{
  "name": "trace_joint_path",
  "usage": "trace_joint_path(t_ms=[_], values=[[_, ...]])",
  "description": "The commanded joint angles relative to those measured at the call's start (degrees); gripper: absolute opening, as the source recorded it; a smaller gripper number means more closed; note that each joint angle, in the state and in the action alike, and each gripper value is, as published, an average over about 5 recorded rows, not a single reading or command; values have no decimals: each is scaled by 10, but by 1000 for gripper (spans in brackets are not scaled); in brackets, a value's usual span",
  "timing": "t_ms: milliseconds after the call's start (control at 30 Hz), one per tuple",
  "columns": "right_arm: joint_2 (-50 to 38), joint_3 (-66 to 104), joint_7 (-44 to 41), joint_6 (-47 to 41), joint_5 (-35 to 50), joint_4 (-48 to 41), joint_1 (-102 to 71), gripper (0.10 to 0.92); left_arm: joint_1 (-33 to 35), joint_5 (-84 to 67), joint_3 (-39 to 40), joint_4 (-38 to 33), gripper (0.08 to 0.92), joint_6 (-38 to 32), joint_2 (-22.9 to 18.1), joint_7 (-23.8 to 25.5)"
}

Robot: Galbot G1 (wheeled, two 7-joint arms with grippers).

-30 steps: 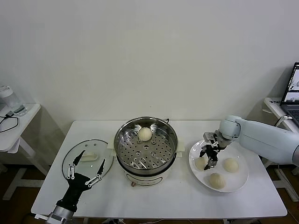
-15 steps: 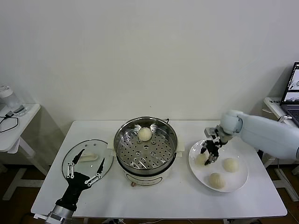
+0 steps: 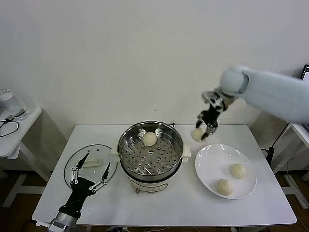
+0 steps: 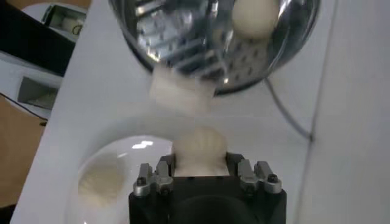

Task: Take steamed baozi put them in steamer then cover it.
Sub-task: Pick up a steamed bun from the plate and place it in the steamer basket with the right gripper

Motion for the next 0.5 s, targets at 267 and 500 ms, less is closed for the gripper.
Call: trace_joint_path(t_ms=[267,500], values=[[218,-66,48,-59,109,-4,20,600,-9,0,5,4,823,-1,4,-3],[253,-81,95,-74,120,-32,-13,602,-12,0,10,1,823,1,4,-4]])
